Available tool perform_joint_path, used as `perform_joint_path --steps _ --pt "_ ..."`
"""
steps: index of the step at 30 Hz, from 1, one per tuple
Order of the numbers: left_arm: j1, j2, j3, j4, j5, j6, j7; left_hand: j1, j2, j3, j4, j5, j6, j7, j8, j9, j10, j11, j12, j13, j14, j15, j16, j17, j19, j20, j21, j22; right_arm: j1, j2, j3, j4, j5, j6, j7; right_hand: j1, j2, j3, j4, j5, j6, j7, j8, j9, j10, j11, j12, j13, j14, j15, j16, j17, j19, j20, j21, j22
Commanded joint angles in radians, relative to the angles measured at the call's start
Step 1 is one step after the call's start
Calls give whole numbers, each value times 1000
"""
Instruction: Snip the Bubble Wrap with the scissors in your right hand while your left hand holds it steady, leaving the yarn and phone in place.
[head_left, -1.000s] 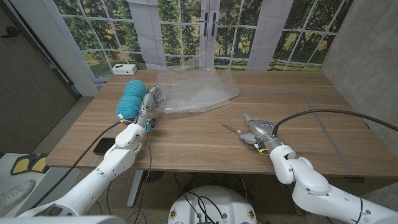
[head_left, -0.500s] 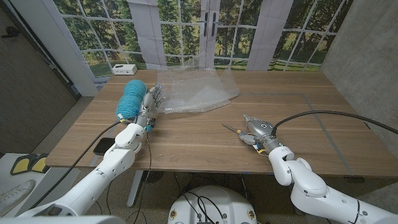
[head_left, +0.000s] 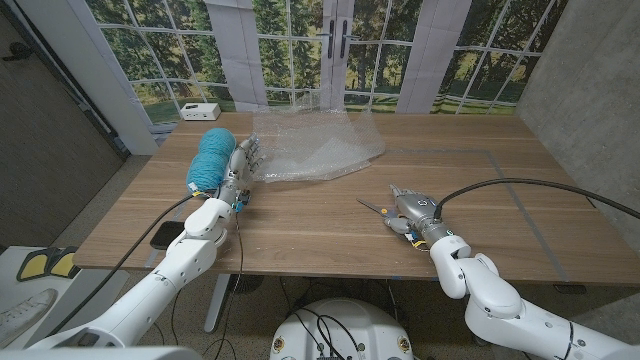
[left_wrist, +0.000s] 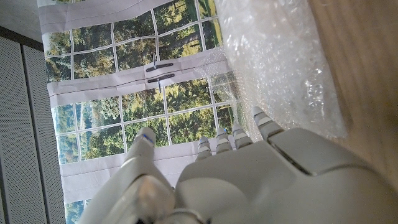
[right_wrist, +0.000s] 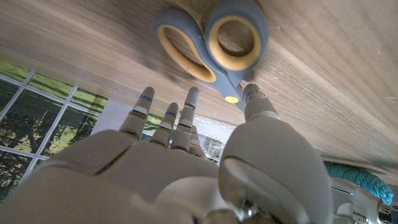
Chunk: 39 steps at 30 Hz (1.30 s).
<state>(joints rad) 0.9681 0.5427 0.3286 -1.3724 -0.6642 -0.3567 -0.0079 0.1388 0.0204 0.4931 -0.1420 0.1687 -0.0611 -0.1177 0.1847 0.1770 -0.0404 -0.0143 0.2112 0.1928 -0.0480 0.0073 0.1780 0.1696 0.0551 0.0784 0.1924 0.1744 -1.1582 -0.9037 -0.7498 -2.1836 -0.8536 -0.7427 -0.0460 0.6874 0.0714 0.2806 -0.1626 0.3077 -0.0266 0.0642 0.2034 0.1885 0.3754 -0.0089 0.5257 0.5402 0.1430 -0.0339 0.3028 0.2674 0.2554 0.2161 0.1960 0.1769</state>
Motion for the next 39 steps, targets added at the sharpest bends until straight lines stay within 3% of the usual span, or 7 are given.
perform_joint_path --steps 1,11,23,34,39 --pt "5 2 -3 -3 -6 2 0 13 2 -3 -2 3 6 -1 1 3 -2 1 0 3 -1 0 4 5 3 0 1 2 10 16 -8 24 -34 5 26 8 0 3 5 6 8 1 0 2 13 -2 12 5 8 -2 -1 7 7 -4 4 2" --pt "20 5 -5 -22 -3 5 15 13 2 -3 -2 3 5 -1 1 3 0 2 1 3 -1 1 4 5 3 -1 1 2 2 13 -2 30 -54 12 27 13 -5 2 5 12 21 5 1 2 56 -19 38 16 35 -9 8 12 12 -4 5 2" --pt "26 8 -5 -36 -1 11 21 13 2 -4 -2 3 7 -1 2 3 0 1 1 3 0 1 4 5 3 0 2 2 -9 20 10 40 -39 48 7 35 1 11 -1 21 29 -2 2 1 70 -19 47 21 49 -23 13 15 17 -6 5 1" --pt "21 -1 -2 -19 -2 3 17 13 2 -4 -2 3 6 0 1 3 1 2 1 3 -1 1 4 5 3 0 2 2 -20 17 23 40 -21 73 -7 113 11 43 -19 40 57 -18 9 2 113 -58 62 23 65 -44 15 13 26 -15 5 0" --pt "20 -4 0 -12 -3 0 13 13 3 -5 -2 3 5 0 1 3 1 2 1 3 0 1 4 5 3 0 2 2 -28 17 32 43 -4 88 -24 151 9 53 -15 51 80 -24 12 2 166 -80 86 28 93 -69 24 13 29 -21 4 -1"
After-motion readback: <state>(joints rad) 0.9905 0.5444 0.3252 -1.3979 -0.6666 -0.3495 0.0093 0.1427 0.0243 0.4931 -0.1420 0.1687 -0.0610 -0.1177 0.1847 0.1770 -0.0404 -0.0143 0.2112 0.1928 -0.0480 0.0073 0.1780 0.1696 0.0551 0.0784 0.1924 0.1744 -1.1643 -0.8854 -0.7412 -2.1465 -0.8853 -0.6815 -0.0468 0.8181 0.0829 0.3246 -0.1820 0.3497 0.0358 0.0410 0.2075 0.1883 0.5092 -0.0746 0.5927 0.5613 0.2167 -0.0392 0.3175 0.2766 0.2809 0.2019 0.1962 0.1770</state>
